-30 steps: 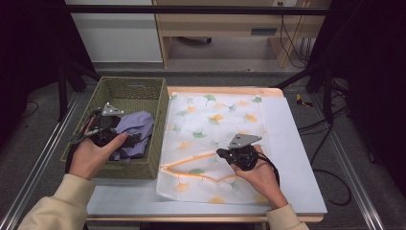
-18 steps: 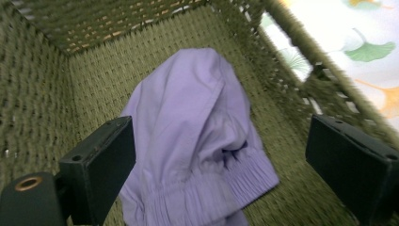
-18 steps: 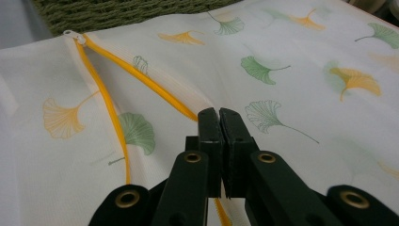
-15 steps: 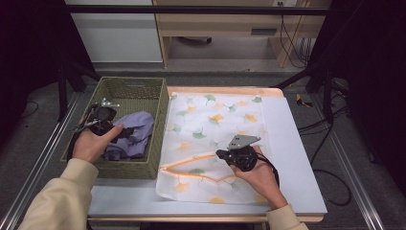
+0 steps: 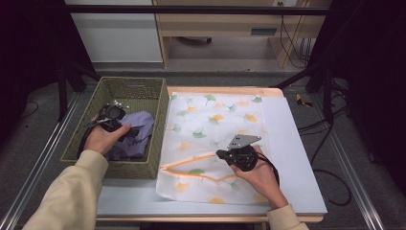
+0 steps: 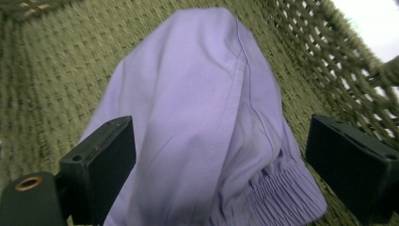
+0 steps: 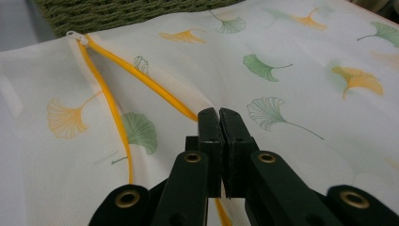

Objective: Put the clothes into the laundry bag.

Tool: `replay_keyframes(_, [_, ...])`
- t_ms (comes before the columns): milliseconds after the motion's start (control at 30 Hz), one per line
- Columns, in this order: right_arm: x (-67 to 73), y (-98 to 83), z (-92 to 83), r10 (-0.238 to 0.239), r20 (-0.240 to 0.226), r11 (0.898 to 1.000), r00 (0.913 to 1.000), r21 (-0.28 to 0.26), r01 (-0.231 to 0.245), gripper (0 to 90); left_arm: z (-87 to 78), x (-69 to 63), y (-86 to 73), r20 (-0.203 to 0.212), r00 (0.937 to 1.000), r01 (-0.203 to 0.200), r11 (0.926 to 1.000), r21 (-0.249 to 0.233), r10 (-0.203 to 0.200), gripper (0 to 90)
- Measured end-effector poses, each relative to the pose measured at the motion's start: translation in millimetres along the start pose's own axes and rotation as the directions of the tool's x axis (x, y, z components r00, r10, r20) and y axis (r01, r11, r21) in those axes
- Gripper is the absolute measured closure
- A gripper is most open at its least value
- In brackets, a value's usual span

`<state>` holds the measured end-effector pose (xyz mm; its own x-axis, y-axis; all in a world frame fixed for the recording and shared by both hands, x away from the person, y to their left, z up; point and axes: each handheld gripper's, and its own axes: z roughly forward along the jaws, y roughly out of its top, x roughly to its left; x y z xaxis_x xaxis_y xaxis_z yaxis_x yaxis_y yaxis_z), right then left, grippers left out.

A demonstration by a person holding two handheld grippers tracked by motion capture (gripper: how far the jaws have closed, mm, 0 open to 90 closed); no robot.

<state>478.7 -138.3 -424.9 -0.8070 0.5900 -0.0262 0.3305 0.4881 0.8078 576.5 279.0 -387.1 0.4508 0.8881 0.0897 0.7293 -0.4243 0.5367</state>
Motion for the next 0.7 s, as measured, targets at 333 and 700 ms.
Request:
replay_keyframes(333, [0.1,-1.2,2.2,-0.001,-0.008,1.000,1.0000,0.009,0.002,88.4,25.8,-0.1,-6.7,0.072,0.9973,0.006,0.9987,0.051,-0.010,5.5])
replay_keyframes(700, [0.3,-1.8,3.3,0.001,-0.009,1.000,1.0000,0.015,-0.001,88.5,40.8,-9.5,-8.7,0.125,0.9917,-0.044,0.9929,0.110,0.031,1.0])
